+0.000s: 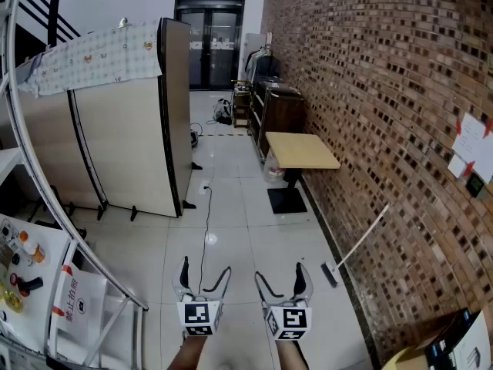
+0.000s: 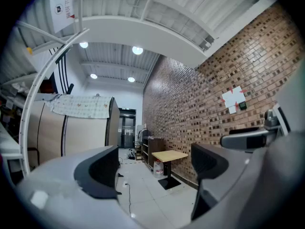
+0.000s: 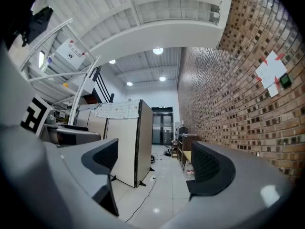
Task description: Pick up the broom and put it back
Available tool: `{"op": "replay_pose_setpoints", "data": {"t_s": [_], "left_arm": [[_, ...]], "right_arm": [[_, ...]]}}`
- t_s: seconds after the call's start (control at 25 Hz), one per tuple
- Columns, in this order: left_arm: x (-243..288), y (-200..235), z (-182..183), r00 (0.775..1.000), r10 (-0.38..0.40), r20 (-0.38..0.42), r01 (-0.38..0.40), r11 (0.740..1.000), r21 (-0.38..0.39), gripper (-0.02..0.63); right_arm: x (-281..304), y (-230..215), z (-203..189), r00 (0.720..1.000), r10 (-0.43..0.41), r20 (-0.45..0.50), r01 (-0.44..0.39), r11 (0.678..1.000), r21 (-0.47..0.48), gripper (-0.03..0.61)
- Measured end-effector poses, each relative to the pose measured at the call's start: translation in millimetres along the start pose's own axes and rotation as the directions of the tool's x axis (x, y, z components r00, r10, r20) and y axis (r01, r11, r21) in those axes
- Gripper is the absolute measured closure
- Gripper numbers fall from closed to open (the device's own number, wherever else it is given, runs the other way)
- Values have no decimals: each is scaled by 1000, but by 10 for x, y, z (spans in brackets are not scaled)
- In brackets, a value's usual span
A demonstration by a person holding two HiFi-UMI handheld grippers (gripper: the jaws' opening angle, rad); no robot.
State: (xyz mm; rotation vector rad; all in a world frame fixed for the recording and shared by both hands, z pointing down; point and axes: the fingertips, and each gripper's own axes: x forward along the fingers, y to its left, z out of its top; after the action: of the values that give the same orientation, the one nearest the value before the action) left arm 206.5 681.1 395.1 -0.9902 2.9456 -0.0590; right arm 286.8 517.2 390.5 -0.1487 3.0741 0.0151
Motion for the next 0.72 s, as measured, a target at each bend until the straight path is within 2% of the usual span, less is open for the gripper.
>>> {"op": "replay_pose_setpoints", "data": {"t_s": [0.24,0.44,0.6,0.72], "left_arm": [[142,390,43,1000,20,11,-20,999,26,153],[368,687,-80,999,52,2,-52,999,-15,160],[783,898,-161,997,82,-2,-82,997,-12,161],[1251,973,-181,997,82,4,-82,996,-24,161]], "right_arm": [[298,228,15,1000,7,9,-8,1000,13,98],[681,257,-104,1000,21,-15,-20,1000,22,98],[1226,159,-196,999,47,-1,-47,997,58,98],[1779,99,-211,995,99,10,-100,991,91,98]]}}
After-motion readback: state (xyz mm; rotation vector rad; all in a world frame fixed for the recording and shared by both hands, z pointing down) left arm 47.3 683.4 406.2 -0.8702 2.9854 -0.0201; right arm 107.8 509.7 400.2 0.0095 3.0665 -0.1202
